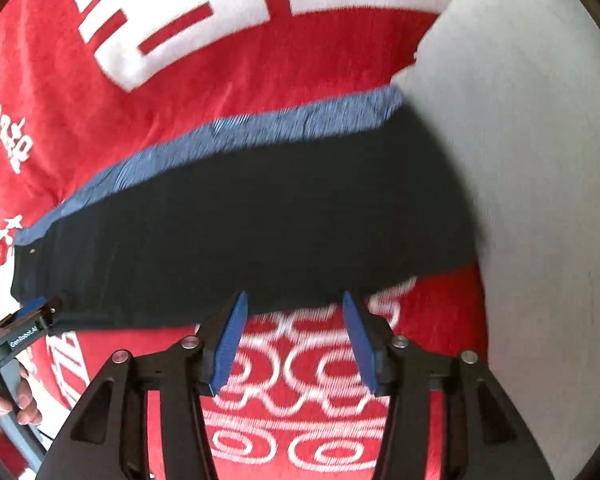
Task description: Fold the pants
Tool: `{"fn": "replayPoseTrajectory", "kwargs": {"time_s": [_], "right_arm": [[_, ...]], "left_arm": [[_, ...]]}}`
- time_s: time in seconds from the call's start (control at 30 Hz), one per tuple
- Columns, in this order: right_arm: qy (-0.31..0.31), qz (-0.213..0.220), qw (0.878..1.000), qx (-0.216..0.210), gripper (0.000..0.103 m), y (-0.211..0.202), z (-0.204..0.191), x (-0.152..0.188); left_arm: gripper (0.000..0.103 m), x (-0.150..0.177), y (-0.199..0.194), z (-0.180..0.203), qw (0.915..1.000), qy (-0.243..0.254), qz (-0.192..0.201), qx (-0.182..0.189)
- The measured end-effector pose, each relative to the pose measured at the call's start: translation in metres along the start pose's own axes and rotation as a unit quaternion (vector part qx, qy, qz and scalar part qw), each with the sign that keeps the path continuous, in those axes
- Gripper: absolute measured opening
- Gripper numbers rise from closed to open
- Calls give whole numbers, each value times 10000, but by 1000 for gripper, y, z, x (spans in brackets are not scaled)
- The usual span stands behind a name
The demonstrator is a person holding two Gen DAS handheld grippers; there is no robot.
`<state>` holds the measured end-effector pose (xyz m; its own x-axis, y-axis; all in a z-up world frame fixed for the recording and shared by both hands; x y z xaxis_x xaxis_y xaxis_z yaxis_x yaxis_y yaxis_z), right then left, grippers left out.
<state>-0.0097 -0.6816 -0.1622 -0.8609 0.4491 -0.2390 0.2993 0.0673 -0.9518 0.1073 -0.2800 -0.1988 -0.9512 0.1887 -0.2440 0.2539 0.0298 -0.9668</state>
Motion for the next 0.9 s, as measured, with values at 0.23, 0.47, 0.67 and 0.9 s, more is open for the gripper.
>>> {"fn": "replayPoseTrajectory", "kwargs": {"time_s": [0.23,0.47,0.67,0.9], "right_arm": [[94,-47,9999,-93,56,-6,-15,28],[200,-84,9997,-132,56,-2,-49,45],[400,-88,9991,-102,58,-6,-85,70],[580,-69,9982,-142,58,0,-153,90]], "left_arm": [[75,4,1,-32,10000,-62,25,-9],[75,10,-8,-50,9999,-59,61,56],[75,17,-14,-66,9993,243,91,287],[75,20,-13,-107,9979,479,14,426]]}}
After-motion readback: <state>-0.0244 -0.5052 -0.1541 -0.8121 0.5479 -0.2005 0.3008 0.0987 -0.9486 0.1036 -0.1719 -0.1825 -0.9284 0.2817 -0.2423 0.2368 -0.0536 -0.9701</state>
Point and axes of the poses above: each gripper's, at about its wrist camera, not at the fingertips, and y roughly the way its jaws point, z to its right, x to its underside, the point moved 3 cm from there along y, roughly the way its jaws point, and after that the axes turned 7 degrees about z, right-handed, at the moved point
